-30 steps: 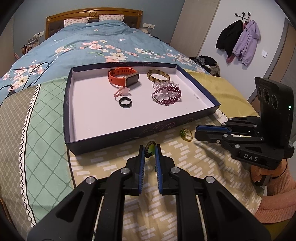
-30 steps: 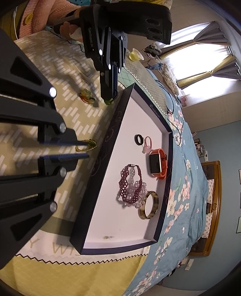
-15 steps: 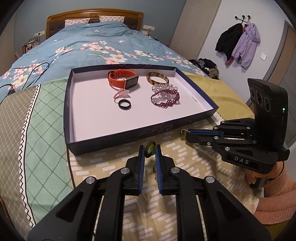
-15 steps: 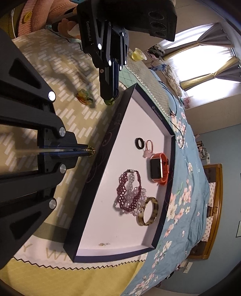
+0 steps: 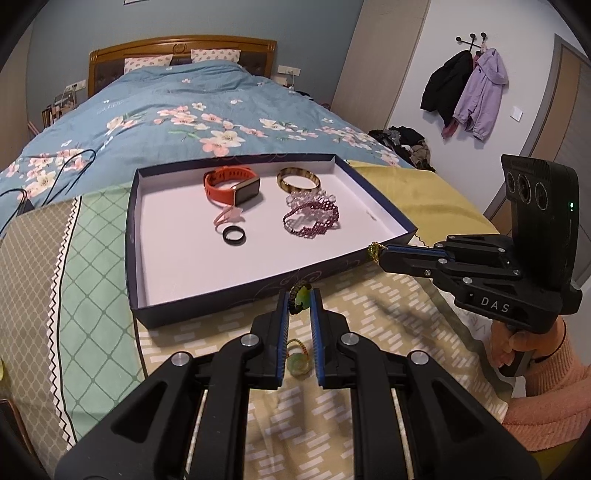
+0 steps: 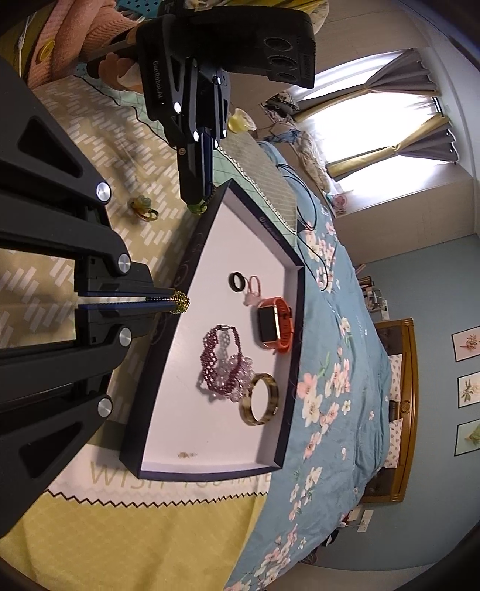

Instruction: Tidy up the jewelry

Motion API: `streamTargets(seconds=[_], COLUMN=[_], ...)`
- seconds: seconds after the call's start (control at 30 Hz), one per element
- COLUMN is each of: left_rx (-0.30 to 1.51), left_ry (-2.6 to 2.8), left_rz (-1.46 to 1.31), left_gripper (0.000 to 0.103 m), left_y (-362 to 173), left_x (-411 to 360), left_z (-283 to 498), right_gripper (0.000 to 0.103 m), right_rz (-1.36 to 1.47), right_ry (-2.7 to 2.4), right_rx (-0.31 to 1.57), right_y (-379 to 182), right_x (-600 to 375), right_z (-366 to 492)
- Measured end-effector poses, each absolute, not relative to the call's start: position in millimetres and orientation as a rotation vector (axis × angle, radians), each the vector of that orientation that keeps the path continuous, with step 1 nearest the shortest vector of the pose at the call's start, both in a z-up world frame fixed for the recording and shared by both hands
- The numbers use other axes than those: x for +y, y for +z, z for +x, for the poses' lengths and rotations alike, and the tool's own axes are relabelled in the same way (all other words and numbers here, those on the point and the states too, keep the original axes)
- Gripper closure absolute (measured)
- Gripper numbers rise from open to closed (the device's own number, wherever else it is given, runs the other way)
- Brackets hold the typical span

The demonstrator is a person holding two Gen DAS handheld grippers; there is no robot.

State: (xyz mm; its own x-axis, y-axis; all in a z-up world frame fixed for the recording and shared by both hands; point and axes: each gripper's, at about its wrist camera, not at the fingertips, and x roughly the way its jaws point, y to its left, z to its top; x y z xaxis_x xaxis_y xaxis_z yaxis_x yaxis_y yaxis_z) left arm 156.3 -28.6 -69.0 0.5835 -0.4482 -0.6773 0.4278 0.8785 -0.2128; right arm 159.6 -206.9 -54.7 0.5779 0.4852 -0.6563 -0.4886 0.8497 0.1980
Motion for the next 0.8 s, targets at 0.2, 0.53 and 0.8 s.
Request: streamTargets(seconds=[0.2,0.53,0.8], left_rx=[0.77,0.746,0.73], left_ry=[-0.5,-0.5,-0.482], left_rz=[-0.016,-0.013,-0.016], left_gripper=[0.091,0.091,0.091], left_y=[-62.0,-55.8,-52.2], left_x=[-32.6,-38.2,-39.9], left_z=[154.9,153.8,156.0], right_gripper=[0.102,0.102,0.102], right_rz=[0.002,0.013,0.019], right_ry=[0.567,0.556,0.542], right_rx=[0.756,0.742,0.73], right_y=[-52.4,-49.4,-47.2], right_x=[-208.7,-212.7,-214.7], right_z=[161.6,164.7,170.4])
